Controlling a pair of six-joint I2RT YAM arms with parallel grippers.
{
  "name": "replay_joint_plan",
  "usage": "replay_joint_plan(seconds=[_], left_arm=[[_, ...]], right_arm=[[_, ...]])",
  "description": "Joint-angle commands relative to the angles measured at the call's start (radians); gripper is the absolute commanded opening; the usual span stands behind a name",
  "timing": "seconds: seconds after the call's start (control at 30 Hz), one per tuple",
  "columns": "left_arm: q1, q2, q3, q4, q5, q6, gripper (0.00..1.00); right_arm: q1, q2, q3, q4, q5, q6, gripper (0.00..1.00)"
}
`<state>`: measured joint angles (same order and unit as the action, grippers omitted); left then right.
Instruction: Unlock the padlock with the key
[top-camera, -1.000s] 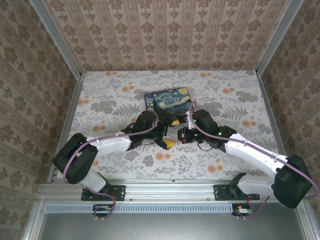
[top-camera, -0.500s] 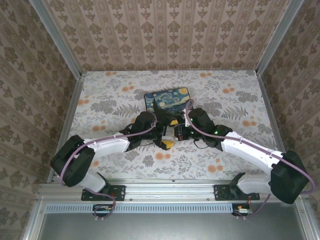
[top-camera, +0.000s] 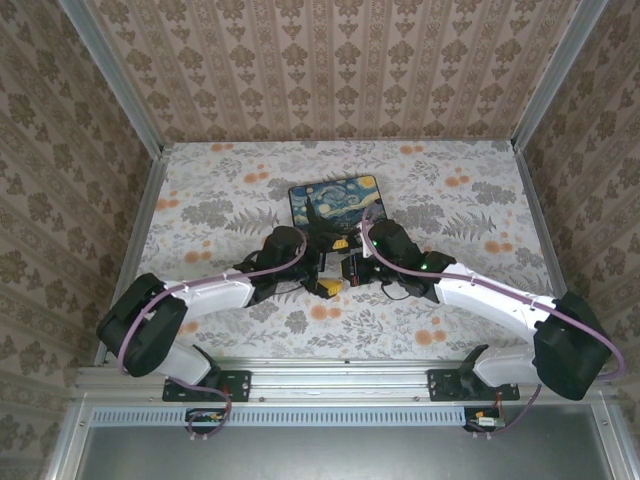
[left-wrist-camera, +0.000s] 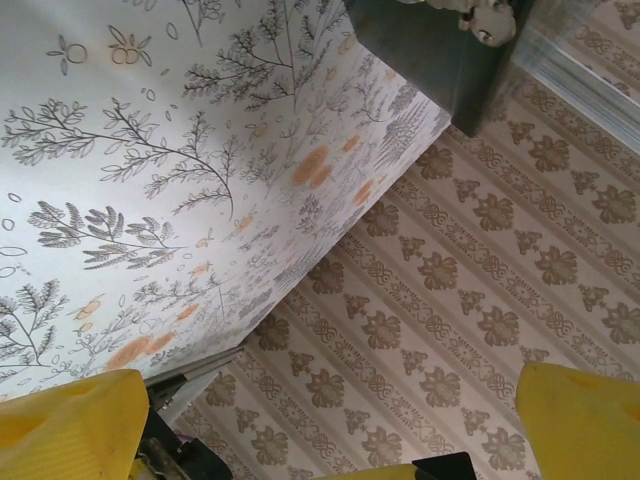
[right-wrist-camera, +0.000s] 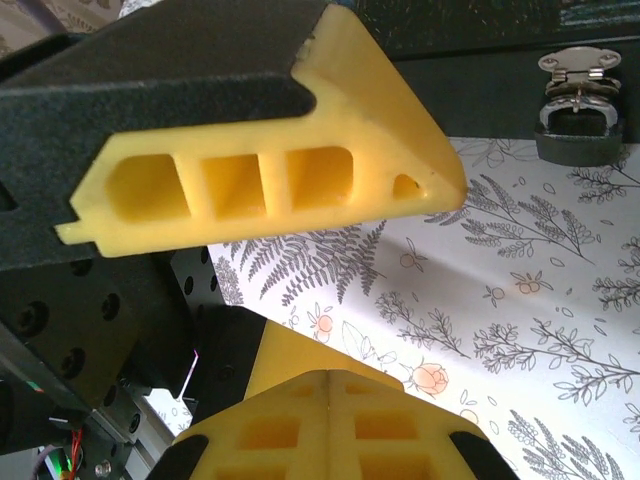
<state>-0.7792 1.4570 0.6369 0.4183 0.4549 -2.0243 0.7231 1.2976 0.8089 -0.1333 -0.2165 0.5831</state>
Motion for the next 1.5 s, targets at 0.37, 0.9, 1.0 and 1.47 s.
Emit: replay_joint_plan(seconds=[0.37, 0.9, 1.0, 1.47], left_arm=[[0.018, -0.050, -0.036, 0.038, -0.031, -0.022, 0.90], [0.031, -0.081, -0.049, 0.050, -0.048, -0.017, 0.81], [0.031, -0.080, -0.052, 0.056, -0.047, -0.018, 0.81], [0.044, -0.103, -0.079, -0.046, -0.024, 0.031, 0.91]], right_arm=[[0.012, 0.020, 0.019, 0.035, -0.008, 0.023, 0.01], [0.015, 0.009, -0.010, 0.071, 0.000, 0.033, 0.02], [0.015, 0.009, -0.007, 0.070, 0.005, 0.031, 0.02], [0.013, 0.018, 0.040, 0.024, 0.044, -0.011, 0.02]])
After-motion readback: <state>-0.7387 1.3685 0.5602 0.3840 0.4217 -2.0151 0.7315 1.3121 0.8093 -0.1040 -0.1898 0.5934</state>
